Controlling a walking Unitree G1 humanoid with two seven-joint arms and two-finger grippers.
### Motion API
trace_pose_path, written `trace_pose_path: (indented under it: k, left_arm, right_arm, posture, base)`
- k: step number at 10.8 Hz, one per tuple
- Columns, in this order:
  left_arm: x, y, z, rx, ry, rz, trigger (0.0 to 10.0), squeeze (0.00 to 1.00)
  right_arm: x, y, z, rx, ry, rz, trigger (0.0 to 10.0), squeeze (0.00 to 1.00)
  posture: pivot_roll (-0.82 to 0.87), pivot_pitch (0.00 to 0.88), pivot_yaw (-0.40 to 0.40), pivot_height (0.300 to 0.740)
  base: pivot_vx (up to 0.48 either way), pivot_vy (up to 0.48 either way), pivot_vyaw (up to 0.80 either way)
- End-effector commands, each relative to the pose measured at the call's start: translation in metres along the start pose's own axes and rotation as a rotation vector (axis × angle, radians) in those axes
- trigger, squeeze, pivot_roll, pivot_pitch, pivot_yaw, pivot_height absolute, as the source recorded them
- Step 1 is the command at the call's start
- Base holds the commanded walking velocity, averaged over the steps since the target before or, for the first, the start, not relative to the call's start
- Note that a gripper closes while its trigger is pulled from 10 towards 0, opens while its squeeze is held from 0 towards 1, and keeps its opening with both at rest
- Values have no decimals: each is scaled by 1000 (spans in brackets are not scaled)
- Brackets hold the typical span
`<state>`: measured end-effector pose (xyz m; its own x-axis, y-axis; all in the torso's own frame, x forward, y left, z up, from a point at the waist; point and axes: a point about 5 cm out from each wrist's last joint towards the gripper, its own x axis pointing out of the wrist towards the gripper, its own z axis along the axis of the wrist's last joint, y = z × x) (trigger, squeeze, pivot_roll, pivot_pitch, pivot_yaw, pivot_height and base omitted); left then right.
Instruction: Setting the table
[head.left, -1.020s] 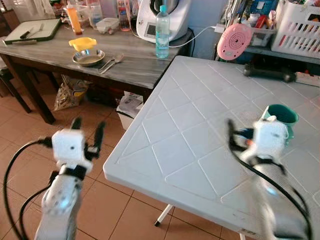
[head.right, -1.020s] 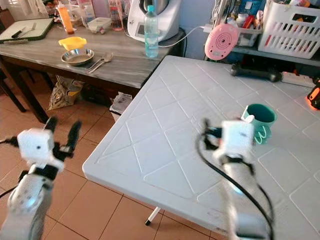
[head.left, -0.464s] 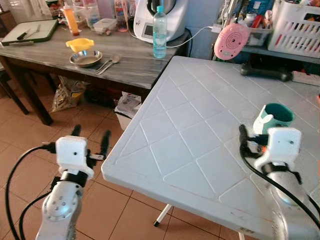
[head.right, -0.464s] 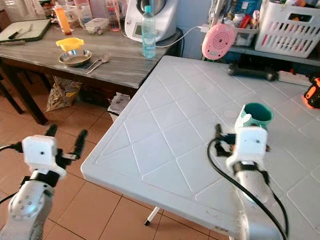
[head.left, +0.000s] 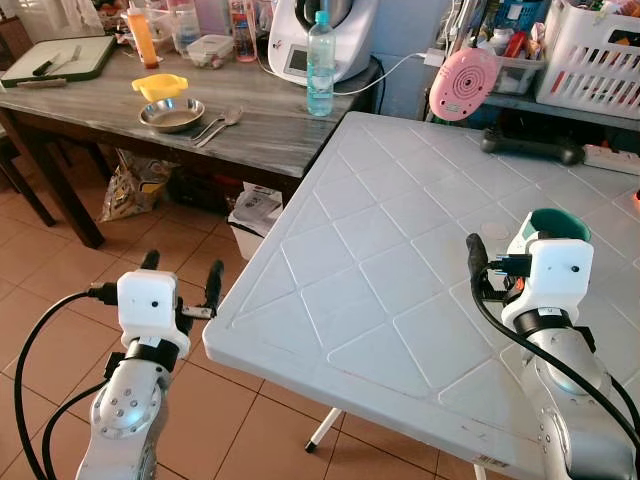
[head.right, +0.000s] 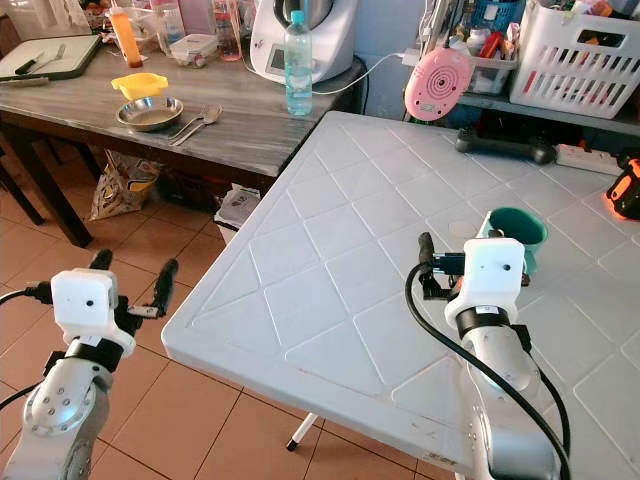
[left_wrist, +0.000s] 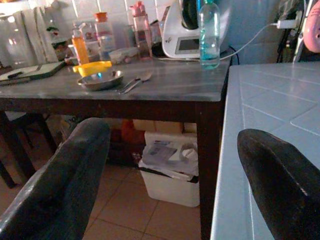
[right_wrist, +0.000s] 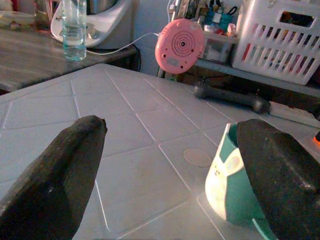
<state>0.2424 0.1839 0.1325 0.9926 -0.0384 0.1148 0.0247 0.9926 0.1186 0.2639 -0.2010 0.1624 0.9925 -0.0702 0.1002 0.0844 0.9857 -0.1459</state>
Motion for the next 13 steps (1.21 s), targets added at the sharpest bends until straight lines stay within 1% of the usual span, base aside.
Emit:
trace_pose_path:
  k: [1, 3, 4, 5, 7, 8, 9, 10, 11, 12, 13]
  left_arm:
    - [1, -2, 4, 0, -13, -11, 10000, 1000]
    - [2, -3, 4, 1, -10, -13, 10000, 1000]
    - [3, -9, 5, -38, 3, -69, 10000, 1000]
    - [4, -12, 6, -38, 0, -85, 10000, 0]
    - [6, -14, 6, -46, 2, -91, 10000, 0]
    - [7, -15, 6, -46, 4, -91, 10000, 0]
    - [8, -15, 6, -46, 9, -94, 10000, 0]
    - [8, -16, 5, -50, 14, -100, 10000, 0]
    - [8, -19, 5, -56, 11, -117, 10000, 0]
    - [8, -21, 6, -51, 11, -127, 10000, 0]
    - [10, -22, 7, -55, 6, -143, 10000, 0]
  right_arm:
    - [2, 1, 0, 0, 6, 6, 10000, 1000]
    - [1, 3, 0, 2, 6, 9, 10000, 1000]
    - [1, 3, 0, -6, 8, 8, 10000, 1000]
    - [2, 3, 0, -10, 9, 11, 10000, 1000]
    - [2, 4, -2, -36, 21, 19, 10000, 1000]
    - [2, 5, -2, -41, 25, 20, 10000, 1000]
    - [2, 4, -2, -39, 26, 12, 10000, 961]
    - [1, 3, -3, -11, 30, -9, 10000, 51]
    - [0, 1, -4, 16, 38, -24, 10000, 0]
    - [-1, 1, -4, 51, 33, -23, 0, 0]
    - [-3, 3, -5, 35, 42, -4, 157, 0]
  posture:
    - [63, 16, -12, 740]
    - [60, 16, -11, 740]
    - [58, 15, -9, 740]
    - [55, 16, -8, 740]
    - [52, 19, -7, 740]
    - [52, 20, -7, 740]
    - [51, 23, -6, 740]
    - [47, 26, -3, 740]
    - [45, 27, -1, 740]
    - [43, 28, 2, 740]
    - [41, 30, 4, 740]
  base:
    - [0, 0, 0]
    - [0, 0, 0]
    - [0, 0, 0]
    - [0, 0, 0]
    - [0, 0, 0]
    - [0, 0, 800]
    - [0, 0, 800]
    - [0, 0, 0]
    - [0, 0, 0]
    - [0, 0, 0]
    - [0, 0, 0]
